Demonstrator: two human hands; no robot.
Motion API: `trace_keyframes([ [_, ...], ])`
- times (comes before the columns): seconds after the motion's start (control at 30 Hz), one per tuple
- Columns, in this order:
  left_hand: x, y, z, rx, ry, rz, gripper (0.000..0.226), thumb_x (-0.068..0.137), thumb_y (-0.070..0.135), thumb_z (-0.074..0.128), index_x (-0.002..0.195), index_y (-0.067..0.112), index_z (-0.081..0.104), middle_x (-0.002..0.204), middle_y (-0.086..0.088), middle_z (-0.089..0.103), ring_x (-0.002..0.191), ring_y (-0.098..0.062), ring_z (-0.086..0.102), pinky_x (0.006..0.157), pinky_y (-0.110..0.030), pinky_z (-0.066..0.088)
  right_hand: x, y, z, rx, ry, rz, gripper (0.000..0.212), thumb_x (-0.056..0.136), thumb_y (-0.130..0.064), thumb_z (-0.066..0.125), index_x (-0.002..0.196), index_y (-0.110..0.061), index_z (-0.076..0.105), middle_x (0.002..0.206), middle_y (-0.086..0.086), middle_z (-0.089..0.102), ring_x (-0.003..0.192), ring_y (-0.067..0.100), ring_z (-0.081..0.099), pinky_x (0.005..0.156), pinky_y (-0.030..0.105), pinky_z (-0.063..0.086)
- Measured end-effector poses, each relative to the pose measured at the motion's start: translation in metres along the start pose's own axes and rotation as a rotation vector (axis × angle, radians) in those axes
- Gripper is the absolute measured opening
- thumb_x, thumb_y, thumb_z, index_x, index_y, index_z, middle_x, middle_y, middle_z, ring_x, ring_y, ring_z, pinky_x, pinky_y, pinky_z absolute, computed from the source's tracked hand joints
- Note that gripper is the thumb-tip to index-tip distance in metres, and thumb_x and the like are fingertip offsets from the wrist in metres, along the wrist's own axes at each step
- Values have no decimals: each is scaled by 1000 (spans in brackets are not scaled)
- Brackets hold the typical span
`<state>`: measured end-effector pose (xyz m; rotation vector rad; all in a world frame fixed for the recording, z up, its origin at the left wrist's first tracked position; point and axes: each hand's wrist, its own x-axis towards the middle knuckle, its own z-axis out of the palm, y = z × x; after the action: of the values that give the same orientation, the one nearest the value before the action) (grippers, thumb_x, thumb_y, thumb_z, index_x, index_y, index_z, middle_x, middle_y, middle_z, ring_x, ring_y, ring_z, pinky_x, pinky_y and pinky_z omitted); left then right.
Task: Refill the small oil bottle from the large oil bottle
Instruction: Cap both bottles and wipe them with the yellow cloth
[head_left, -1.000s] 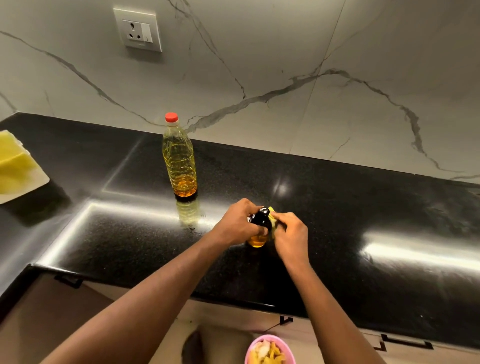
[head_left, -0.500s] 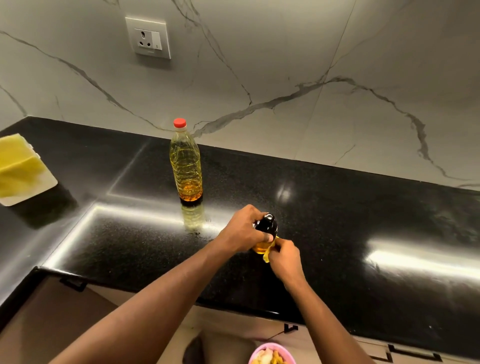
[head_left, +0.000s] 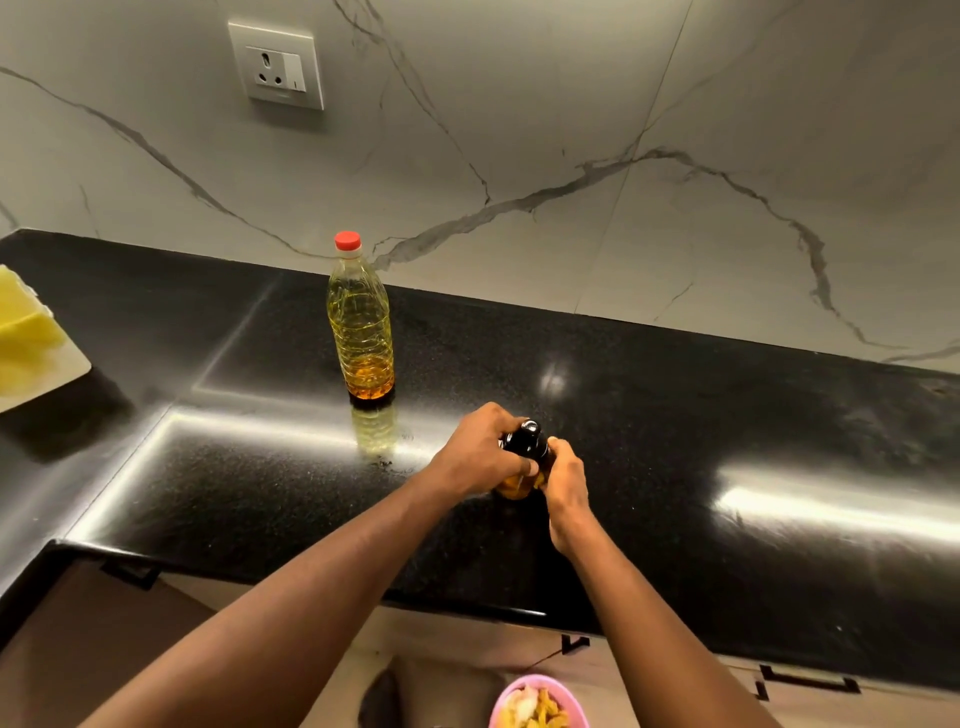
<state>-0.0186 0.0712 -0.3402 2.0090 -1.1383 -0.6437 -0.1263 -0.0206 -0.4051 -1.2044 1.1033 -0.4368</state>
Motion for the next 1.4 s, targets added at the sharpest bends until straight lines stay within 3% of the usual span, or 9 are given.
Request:
trace_keyframes([
  [0.13,3,-1,-3,4,-42,-34,29,82,19,87,110,15,80,114,-4,68,107,-18,64,94,-36,54,-11,7,-1,30,86,22,46,103,-35,44,95,-5,78,99,19,79,93,30,72,101,53,55],
  [0.23,11,1,-15,34,-165,-18,35,84,16,85,118,19,77,120,-4,69,115,-18,61,99,-35,50,-23,11,-1,119,163,-63,28,97,-4,58,97,-14,84,95,12,82,96,24,76,92,44,61],
  [0.3,20,1,-22,37,-284,-51,51,85,8,82,133,18,69,132,-3,67,126,-18,58,99,-32,46,-29,14,0,147,190,-93,39,92,11,61,97,-22,81,97,5,82,97,21,77,91,38,62],
  [0.53,30,9,-31,30,-448,-106,95,86,-1,68,166,23,24,170,-1,30,157,-22,27,120,-34,30,-35,13,-9,224,335,-123,30,92,9,70,114,-10,79,103,2,77,101,19,75,94,38,63],
  [0.67,19,4,-19,138,-260,-53,81,86,29,84,157,20,45,156,-6,47,145,-25,44,117,-35,37,-27,-2,-14,105,350,-285,31,95,3,70,120,-12,79,109,-3,78,107,12,74,102,37,60],
  [0.83,11,-4,-4,79,-69,39,25,83,25,87,106,17,81,94,-3,71,96,-22,70,93,-46,56,-27,-6,-7,-251,232,-484,32,100,0,64,128,-11,76,127,-3,72,116,6,67,108,32,55],
  [1.1,12,-4,-6,68,-65,20,33,82,22,89,110,11,78,104,-9,70,102,-25,66,92,-43,55,-32,12,-12,-619,215,-700,39,99,2,59,135,-7,70,130,0,65,120,14,53,96,11,40],
  [1.33,17,-2,-4,123,-75,-11,20,80,23,89,97,16,81,94,-3,72,90,-19,68,81,-38,56,3,-14,-16,-701,99,-639,42,91,7,53,116,-13,81,114,7,75,108,29,66,95,40,55],
  [1.4,18,-2,-3,114,-73,-23,19,80,21,89,96,15,81,91,-1,70,86,-16,65,77,-30,52,-7,-10,-12,-661,138,-662,43,91,8,53,119,-11,79,115,7,76,108,27,66,95,35,54],
])
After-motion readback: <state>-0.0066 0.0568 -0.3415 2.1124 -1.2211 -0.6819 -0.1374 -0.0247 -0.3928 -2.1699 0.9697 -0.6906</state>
